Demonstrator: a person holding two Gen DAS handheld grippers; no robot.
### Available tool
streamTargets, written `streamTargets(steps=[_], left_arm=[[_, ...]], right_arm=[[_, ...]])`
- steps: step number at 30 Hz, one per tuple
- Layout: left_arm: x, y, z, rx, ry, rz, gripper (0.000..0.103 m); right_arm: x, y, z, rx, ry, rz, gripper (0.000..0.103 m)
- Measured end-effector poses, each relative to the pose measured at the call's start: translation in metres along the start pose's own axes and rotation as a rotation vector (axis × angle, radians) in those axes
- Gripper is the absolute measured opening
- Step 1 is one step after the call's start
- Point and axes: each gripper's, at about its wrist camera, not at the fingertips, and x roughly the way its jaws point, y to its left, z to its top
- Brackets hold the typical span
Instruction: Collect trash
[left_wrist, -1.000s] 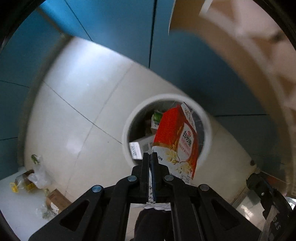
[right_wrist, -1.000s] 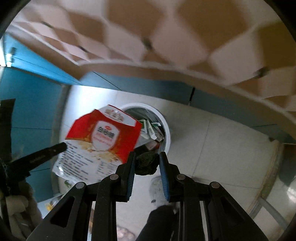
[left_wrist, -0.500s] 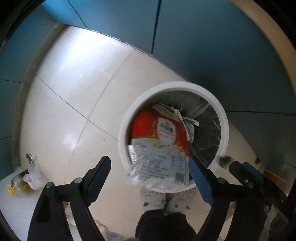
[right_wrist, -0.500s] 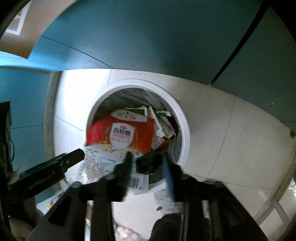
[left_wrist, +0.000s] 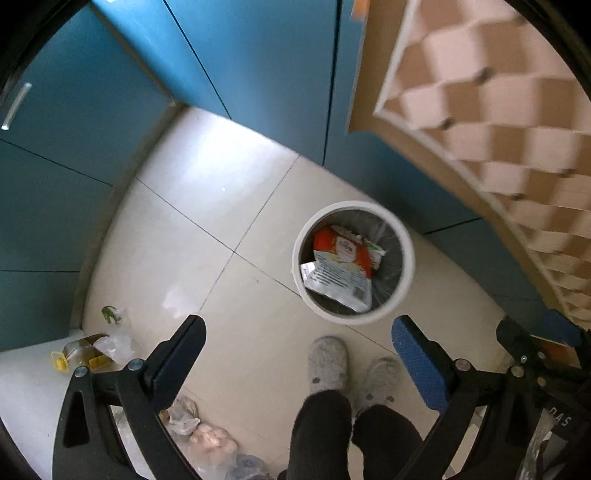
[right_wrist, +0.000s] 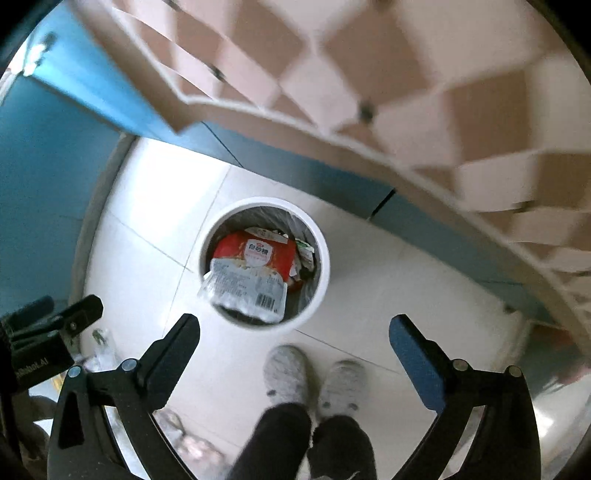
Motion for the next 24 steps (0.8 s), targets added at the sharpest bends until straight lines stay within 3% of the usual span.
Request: streamTargets(steps=[11,16,24], left_arm=[[-0.216,-0.026,-0.085,-0.079,-0.198,-0.021,0.103],[-0.282,-0.032,-0.125,-0.151,-0.276,-0.049,0.103],[-0.371,-0.026,-0.175,-0.213,-0.377,-0.106,0.103]], right_arm=[[-0.244,-0.020,-0.050,-0.114,-0.150,0.024,0.103],[-0.337,-0.035,-0.078,-0.185,-0.210,0.078,0.103],[-0.437,-0.047,-0.119,-0.288,-0.260,0.157,0.103]])
